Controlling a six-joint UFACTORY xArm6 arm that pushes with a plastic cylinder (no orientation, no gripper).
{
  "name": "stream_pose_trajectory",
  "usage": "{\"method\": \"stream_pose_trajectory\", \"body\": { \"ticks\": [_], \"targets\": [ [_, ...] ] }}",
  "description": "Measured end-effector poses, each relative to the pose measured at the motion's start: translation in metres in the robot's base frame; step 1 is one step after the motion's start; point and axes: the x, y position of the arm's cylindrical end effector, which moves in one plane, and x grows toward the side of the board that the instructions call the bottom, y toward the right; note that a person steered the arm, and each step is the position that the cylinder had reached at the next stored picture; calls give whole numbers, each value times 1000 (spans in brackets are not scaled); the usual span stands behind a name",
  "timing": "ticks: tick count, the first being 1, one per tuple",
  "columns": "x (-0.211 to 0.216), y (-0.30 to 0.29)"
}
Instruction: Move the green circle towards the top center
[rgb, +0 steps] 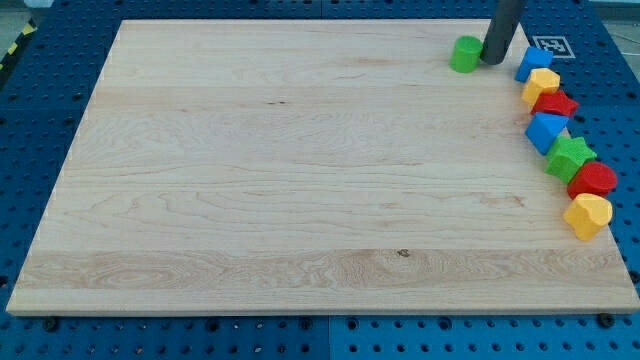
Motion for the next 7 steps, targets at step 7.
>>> {"method": "stream_pose_trajectory", "body": {
  "ticks": [7],
  "targets": [
    [-2, -60]
  ]
}}
